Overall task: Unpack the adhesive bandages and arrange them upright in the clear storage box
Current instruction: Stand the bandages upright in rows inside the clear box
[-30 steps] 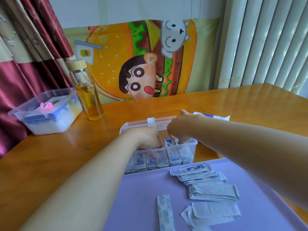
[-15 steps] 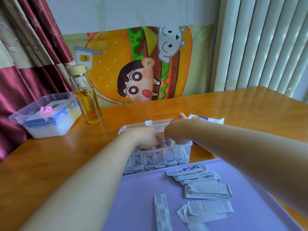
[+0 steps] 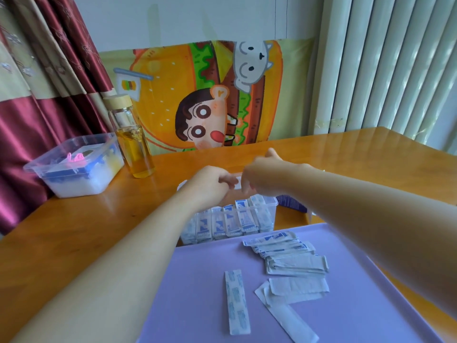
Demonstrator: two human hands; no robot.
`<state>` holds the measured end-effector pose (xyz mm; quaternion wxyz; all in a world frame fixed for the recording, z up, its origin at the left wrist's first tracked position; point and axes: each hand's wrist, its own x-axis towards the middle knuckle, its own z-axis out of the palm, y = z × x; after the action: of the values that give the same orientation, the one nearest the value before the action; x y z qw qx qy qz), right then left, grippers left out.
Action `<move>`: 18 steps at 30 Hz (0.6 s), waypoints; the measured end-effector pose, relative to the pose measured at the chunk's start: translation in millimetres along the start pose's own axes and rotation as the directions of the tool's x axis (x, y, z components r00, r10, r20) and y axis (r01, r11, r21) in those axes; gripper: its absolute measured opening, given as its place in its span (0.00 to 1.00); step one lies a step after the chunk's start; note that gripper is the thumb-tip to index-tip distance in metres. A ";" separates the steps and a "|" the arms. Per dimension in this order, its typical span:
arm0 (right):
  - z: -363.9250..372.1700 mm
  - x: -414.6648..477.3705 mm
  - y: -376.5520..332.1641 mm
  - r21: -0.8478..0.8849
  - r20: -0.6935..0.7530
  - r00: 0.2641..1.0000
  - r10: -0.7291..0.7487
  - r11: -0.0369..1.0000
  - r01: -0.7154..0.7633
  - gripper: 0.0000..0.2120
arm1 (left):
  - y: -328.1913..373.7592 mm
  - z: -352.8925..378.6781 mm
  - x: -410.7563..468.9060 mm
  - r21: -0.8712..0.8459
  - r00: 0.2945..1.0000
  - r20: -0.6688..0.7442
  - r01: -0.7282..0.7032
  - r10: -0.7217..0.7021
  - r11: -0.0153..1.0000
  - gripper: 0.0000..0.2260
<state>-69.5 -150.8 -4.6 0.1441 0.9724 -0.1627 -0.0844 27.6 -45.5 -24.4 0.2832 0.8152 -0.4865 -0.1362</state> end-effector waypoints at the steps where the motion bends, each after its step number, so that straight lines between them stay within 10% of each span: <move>1: -1.5 -9.3 1.5 0.103 -0.110 0.994 0.014 0.995 -0.002 0.19 | 1.1 0.3 -7.5 -0.025 0.997 -0.073 -0.038 0.036 0.999 0.16; 5: 10.1 -58.7 -3.5 0.453 -0.277 0.955 0.109 0.891 0.029 0.15 | 2.9 6.4 -53.2 -0.082 0.959 -0.244 -0.166 0.142 0.983 0.13; 13: 76.2 -86.3 -17.6 0.424 -0.028 0.989 0.144 0.898 -0.119 0.14 | -17.5 39.7 -114.4 0.187 0.983 0.131 0.107 -0.132 0.977 0.05; 18: 84.8 -83.2 -22.8 0.319 -0.042 0.985 0.167 0.936 -0.145 0.14 | -5.6 63.2 -130.2 0.368 0.961 0.138 0.177 -0.242 0.913 0.26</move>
<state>-158.4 -123.3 -82.0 -0.0012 0.9693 -0.2457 -0.0125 -63.6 49.0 -85.4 0.0713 0.8845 -0.4362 -0.1497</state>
